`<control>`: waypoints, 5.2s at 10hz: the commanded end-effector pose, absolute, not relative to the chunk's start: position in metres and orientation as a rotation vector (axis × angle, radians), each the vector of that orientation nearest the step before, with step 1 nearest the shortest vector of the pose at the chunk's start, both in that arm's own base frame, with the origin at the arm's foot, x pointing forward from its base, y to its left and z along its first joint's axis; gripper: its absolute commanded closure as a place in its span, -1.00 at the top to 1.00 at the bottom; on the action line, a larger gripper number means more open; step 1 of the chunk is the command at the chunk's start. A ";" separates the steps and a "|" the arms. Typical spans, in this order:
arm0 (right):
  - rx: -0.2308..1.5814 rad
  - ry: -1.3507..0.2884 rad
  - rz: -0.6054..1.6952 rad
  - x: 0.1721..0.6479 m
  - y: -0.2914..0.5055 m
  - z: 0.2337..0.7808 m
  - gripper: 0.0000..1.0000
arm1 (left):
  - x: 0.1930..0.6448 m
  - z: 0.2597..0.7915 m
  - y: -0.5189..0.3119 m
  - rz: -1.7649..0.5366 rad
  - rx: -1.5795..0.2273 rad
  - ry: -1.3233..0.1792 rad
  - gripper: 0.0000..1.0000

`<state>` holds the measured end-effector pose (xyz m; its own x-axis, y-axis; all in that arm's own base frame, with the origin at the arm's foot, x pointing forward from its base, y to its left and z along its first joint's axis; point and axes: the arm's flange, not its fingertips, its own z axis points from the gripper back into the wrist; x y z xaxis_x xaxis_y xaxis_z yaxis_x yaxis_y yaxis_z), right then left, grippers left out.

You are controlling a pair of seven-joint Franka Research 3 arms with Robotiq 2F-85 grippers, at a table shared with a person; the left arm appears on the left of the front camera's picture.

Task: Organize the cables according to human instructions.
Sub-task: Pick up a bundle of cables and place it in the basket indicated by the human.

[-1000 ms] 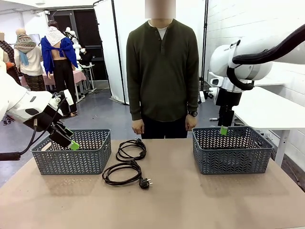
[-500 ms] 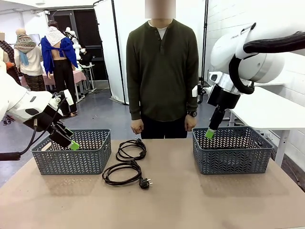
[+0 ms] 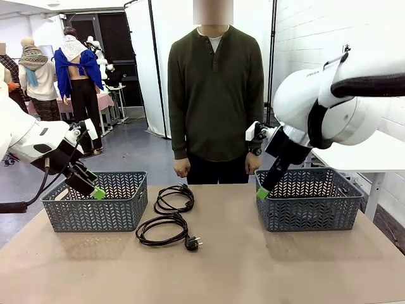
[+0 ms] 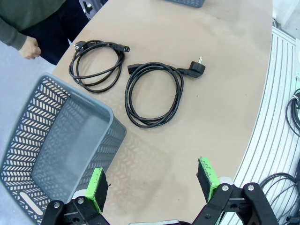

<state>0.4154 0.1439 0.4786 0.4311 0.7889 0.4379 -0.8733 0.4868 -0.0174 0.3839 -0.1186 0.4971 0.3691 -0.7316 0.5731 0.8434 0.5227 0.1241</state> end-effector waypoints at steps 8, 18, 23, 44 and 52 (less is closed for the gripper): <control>0.213 -0.443 1.052 0.410 0.159 0.470 1.00 | 0.386 0.495 -0.115 -1.035 -0.225 -0.628 1.00; 0.213 -0.443 1.052 0.410 0.159 0.470 1.00 | 0.386 0.495 -0.115 -1.035 -0.225 -0.628 1.00; 0.213 -0.443 1.052 0.410 0.159 0.470 1.00 | 0.386 0.495 -0.115 -1.035 -0.225 -0.628 1.00; 0.160 -0.155 0.608 0.460 0.322 0.465 1.00 | 0.386 0.495 -0.115 -1.035 -0.225 -0.628 1.00; 0.133 -0.102 0.445 0.469 0.358 0.448 1.00 | 0.386 0.495 -0.115 -1.035 -0.225 -0.628 1.00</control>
